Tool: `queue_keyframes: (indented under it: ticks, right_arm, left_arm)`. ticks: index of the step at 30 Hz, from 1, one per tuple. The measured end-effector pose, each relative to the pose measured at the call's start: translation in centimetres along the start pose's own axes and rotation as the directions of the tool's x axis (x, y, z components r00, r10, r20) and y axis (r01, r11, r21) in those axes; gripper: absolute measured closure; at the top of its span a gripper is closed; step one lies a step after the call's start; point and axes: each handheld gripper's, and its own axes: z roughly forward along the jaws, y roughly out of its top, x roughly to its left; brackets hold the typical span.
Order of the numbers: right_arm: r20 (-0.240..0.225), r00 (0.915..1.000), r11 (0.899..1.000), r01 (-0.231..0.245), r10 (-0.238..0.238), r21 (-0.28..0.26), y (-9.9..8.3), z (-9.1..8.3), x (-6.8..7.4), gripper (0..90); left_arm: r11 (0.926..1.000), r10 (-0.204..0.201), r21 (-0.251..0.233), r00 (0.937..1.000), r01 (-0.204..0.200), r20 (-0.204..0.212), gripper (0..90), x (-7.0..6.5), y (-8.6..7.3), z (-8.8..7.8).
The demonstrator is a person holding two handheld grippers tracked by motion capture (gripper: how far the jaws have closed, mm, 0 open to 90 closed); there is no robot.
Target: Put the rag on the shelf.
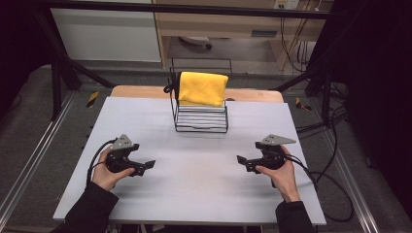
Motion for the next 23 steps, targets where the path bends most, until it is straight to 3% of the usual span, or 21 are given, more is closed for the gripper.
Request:
queue_keyframes:
  ticks: [12,23]
  right_arm:
    - [0.007,1.0,1.0,-0.006,0.005,0.03,-3.9,-1.0,-1.2,3.2]
    - [-0.003,0.9999,0.999,-0.016,0.016,0.029,-4.5,-1.8,-1.6,3.2]
  left_arm:
    - [0.9999,-0.01,0.007,0.9999,0.01,-0.006,6.5,0.4,-2.5,-0.7]
    - [0.9997,-0.006,0.025,1.0,0.006,-0.002,6.6,0.2,-3.4,-0.7]
